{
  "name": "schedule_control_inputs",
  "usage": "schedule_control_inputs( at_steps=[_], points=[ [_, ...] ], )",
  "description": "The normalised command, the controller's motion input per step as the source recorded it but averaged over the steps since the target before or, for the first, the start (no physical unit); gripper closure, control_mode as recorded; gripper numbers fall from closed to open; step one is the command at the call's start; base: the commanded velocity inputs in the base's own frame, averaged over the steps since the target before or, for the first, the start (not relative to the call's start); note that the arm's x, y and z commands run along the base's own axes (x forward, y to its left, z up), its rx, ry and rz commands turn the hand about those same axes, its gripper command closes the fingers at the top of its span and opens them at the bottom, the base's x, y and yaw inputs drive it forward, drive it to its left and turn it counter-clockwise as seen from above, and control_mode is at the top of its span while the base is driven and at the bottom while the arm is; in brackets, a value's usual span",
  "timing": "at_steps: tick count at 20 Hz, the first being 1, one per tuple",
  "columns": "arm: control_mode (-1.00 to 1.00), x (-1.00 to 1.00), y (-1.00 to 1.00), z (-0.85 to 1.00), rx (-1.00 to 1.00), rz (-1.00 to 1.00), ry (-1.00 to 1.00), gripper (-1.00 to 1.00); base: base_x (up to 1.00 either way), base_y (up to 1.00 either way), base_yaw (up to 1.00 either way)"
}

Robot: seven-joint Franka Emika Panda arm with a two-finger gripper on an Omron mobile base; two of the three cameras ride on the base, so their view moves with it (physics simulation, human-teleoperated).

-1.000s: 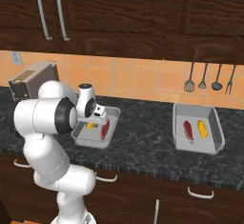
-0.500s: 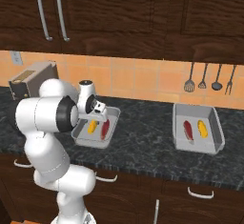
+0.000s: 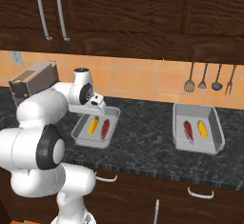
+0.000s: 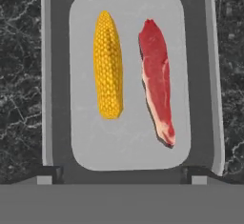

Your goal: Place one corn and one steak in each tupperware on the nearby counter, to pack two identical lunches.

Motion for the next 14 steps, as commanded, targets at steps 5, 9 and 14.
schedule_control_inputs(
  at_steps=[5,9,14],
  points=[
    [-1.00,-1.00,-0.17,0.30,-0.02,0.08,-0.03,-1.00,0.00,0.00,0.00],
    [-1.00,-0.90,0.00,0.54,0.01,0.11,-0.08,-1.00,0.00,0.00,0.00],
    [-1.00,-0.72,0.00,0.14,0.08,0.18,0.01,-1.00,0.00,0.00,0.00]
  ],
)
